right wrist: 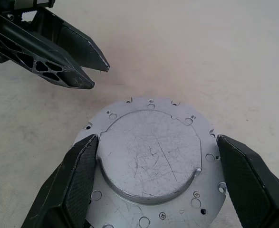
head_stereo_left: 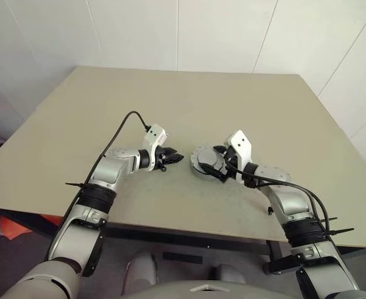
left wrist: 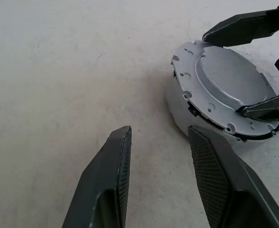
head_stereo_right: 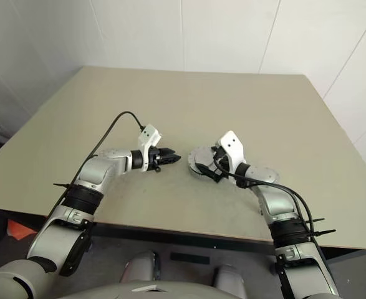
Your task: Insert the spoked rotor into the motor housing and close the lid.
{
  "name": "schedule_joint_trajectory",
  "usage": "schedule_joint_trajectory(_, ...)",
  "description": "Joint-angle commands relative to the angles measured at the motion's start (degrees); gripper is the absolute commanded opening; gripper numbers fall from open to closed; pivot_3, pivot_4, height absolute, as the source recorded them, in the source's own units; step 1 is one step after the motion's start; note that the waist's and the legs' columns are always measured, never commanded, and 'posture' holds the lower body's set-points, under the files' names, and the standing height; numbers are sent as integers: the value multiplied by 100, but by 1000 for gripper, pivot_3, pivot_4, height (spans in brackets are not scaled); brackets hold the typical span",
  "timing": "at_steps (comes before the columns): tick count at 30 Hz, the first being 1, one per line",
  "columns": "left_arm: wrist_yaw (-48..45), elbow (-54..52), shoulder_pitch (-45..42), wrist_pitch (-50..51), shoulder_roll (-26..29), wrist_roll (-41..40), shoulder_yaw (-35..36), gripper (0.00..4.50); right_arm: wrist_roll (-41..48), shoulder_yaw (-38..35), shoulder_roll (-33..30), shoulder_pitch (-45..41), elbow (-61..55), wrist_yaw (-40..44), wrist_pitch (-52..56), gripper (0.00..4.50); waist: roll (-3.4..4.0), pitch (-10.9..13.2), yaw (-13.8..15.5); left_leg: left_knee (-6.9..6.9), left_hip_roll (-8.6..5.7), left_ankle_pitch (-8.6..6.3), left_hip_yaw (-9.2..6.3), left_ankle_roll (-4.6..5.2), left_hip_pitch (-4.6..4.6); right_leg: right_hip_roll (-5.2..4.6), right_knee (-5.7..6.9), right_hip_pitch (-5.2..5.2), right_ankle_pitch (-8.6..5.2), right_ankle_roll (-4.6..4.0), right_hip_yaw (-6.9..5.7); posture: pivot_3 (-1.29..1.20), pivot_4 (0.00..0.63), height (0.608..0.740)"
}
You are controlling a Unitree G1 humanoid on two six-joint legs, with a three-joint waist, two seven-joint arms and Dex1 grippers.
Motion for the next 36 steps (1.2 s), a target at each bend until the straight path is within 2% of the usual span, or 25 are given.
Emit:
schedule_joint_trajectory(1, 20, -86, -60, -108, 7, 7, 97, 2025, -40, 1, -63, -9, 45, 36, 10, 4480, 0, 0, 0, 0, 0, 0, 0, 0, 0, 0, 0, 0, 0, 0, 0, 0, 0, 740)
schedule_joint_trajectory(18, 102, 1, -62, -110, -20, 20, 135, 2025, -121, 121, -222, 12, 2, 171, 120, 4480, 0, 0, 1, 0, 1, 0, 0, 0, 2, 0, 0, 1, 0, 0, 0, 0, 0, 740)
schedule_joint_trajectory(19, 108, 4, -59, -109, -20, 22, 136, 2025, -132, 128, -228, 10, -10, 166, 123, 4107, 0, 0, 1, 0, 1, 0, 0, 0, 2, 0, 0, 1, 0, 0, 0, 0, 0, 740)
schedule_joint_trajectory(21, 112, 23, -75, -107, -23, 20, 144, 2025, -146, 155, -243, -10, -57, 173, 161, 3658, 0, 0, 1, 0, 1, 0, 0, 0, 1, 0, -1, 1, 0, 0, 0, 0, 0, 740)
schedule_joint_trajectory(29, 140, 29, -74, -106, -39, 17, 147, 2025, -272, 257, -325, -114, -234, 94, 394, 3658, 0, 0, 0, 0, 1, 0, 0, 0, 1, 0, -1, 1, 0, 0, 1, 0, 0, 740)
schedule_joint_trajectory(32, 152, 17, -66, -96, -47, 13, 150, 2025, -247, 252, -355, -111, -222, 118, 448, 3210, 0, 0, 0, -1, 1, 0, 0, 0, 1, 0, -1, 0, 0, 0, 1, 0, 0, 740)
schedule_joint_trajectory(36, 157, -16, -42, -54, -52, -8, 161, 2025, -95, 183, -500, -125, -431, 320, 616, 3203, 0, 0, 11, -1, -1, 0, 0, 0, 0, -1, -1, 1, 0, 1, 2, 0, 0, 740)
